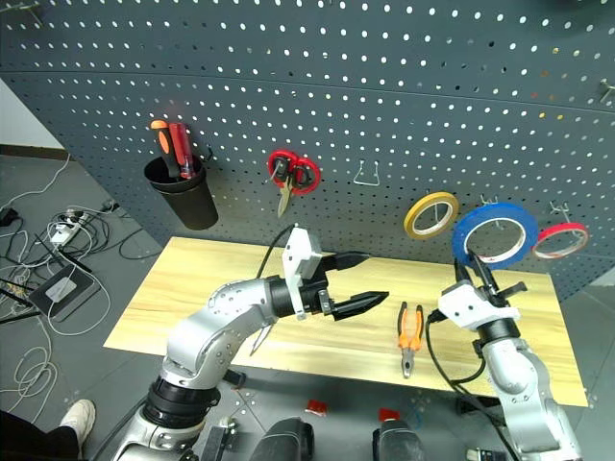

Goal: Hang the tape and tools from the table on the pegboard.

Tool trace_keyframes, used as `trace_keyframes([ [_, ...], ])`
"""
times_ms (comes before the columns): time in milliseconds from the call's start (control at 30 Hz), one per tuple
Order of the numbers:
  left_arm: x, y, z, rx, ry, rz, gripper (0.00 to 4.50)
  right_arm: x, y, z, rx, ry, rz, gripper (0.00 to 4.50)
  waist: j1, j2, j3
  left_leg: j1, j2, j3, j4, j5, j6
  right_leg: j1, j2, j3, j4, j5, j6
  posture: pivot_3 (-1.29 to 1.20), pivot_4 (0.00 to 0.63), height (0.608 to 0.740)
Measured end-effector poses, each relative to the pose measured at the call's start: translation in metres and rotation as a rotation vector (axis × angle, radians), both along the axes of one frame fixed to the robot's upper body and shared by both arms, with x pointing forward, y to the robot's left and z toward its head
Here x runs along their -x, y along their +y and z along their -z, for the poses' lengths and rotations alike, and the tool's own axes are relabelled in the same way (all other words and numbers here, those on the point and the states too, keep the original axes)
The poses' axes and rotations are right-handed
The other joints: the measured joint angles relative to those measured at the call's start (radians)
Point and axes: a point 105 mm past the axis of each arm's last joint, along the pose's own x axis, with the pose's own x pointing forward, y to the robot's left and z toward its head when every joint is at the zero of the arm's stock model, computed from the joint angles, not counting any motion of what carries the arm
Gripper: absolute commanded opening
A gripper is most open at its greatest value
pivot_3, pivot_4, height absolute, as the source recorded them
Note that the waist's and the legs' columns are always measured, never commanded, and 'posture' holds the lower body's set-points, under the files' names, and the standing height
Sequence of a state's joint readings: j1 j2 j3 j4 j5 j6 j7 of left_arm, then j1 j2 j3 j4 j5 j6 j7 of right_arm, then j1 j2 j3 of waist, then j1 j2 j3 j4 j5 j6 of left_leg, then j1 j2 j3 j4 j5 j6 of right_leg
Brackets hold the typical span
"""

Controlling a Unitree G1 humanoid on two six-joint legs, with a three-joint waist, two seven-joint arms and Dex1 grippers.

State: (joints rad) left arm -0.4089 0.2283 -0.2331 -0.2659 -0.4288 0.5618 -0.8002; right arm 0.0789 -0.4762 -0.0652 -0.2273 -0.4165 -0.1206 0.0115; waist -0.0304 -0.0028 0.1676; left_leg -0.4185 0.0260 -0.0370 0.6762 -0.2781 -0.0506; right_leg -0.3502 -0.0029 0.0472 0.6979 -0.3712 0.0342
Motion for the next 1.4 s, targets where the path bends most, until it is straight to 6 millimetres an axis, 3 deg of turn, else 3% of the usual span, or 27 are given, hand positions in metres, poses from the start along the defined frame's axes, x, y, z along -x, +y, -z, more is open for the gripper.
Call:
trace_keyframes([
  [200,-0.003,-0.008,-0.001,-0.005,-0.020,0.025,4.50,-0.013,-0.010,-0.005,-0.041,0.014,0.015,0.70,-0.002,0.001,0.000,0.000,0.001,0.005,0.000,-0.001,0.001,0.000,0.000,0.001,0.000,0.000,0.000,-0.06,0.168,0.740],
  [433,-0.007,-0.010,0.000,-0.015,-0.027,0.032,4.50,-0.026,-0.004,-0.005,-0.100,0.090,-0.056,0.70,-0.002,-0.001,0.003,0.000,0.001,0.008,0.000,-0.001,0.002,0.001,0.001,0.002,0.000,0.000,0.000,-0.06,0.218,0.740],
  [600,-0.010,-0.008,0.001,-0.024,-0.033,0.020,4.50,-0.035,-0.002,0.006,-0.145,0.198,-0.073,0.70,-0.001,0.001,0.010,0.000,0.001,0.008,0.001,-0.002,0.004,0.002,0.001,0.003,0.000,0.000,0.000,-0.05,0.244,0.740],
  [633,-0.010,-0.007,0.002,-0.027,-0.033,0.017,4.50,-0.036,-0.004,0.007,-0.159,0.217,-0.066,1.40,-0.001,0.000,0.013,0.000,0.001,0.008,0.001,-0.002,0.004,0.002,0.001,0.003,0.000,0.000,0.000,-0.05,0.249,0.740],
  [767,-0.010,-0.006,0.005,-0.031,-0.024,0.011,4.50,-0.037,-0.016,0.015,-0.224,0.271,-0.002,2.37,0.000,0.000,0.024,0.000,0.001,0.008,0.001,-0.003,0.006,0.004,0.001,0.004,0.000,0.000,0.000,-0.04,0.254,0.740],
  [967,-0.009,-0.005,0.009,-0.030,-0.010,0.000,4.50,-0.029,-0.026,0.021,-0.275,0.307,0.056,4.40,0.000,0.001,0.035,0.000,0.001,0.008,0.001,-0.005,0.008,0.004,0.001,0.009,-0.001,0.000,0.000,-0.05,0.261,0.740],
  [1067,-0.009,-0.005,0.009,-0.032,-0.012,0.005,4.50,-0.019,-0.031,0.023,-0.294,0.319,0.100,4.46,0.001,0.001,0.039,0.000,0.000,0.007,0.001,-0.005,0.008,0.004,0.001,0.016,-0.001,0.000,0.000,-0.06,0.278,0.740],
  [1200,-0.007,0.001,0.015,-0.058,-0.020,0.015,4.50,0.005,-0.039,0.042,-0.373,0.433,0.211,4.46,-0.003,0.001,0.054,0.000,0.001,0.007,0.001,-0.006,0.010,0.005,0.002,0.021,-0.002,0.000,0.000,-0.08,0.295,0.740],
  [1400,0.009,0.028,0.044,-0.149,0.027,0.035,4.50,0.024,-0.031,0.046,-0.536,0.624,0.322,4.46,-0.028,0.002,0.091,0.001,0.003,0.006,0.000,-0.006,0.010,0.005,0.002,0.024,-0.004,0.000,0.000,-0.12,0.352,0.740],
])
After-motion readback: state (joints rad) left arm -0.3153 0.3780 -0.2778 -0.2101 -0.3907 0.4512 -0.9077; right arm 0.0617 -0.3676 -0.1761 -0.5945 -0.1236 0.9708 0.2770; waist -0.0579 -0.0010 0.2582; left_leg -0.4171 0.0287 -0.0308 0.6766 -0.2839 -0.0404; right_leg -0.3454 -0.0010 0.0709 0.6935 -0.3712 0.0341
